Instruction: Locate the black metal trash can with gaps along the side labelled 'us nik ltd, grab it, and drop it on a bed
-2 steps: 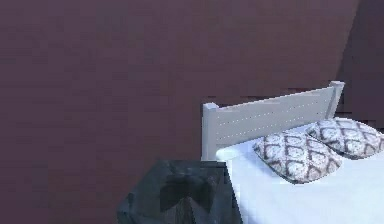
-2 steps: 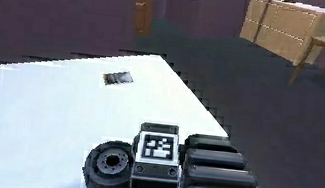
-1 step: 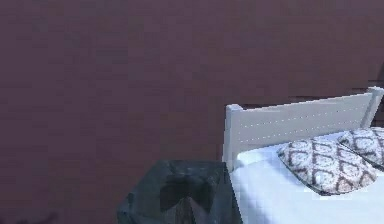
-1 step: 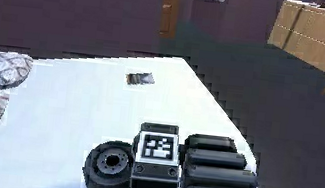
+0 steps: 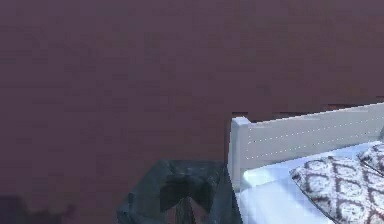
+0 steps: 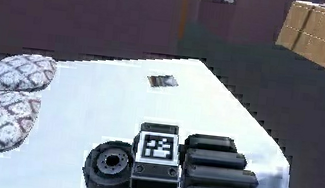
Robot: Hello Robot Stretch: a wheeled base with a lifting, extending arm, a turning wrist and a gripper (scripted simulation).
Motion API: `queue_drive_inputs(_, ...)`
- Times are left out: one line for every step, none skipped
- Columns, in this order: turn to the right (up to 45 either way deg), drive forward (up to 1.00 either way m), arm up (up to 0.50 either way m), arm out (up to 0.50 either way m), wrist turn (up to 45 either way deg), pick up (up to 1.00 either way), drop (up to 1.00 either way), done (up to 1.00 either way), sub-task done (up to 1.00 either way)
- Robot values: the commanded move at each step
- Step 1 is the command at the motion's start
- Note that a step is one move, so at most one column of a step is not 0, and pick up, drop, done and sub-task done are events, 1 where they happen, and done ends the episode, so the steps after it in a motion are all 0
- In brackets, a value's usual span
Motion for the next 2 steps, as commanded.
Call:
queue_drive_inputs(45.0, 0.0, 0.0, 0.0, 0.0, 0.0, 0.0, 0.0, 0.0)
queue_drive_inputs(45.0, 0.0, 0.0, 0.0, 0.0, 0.0, 0.0, 0.0, 0.0)
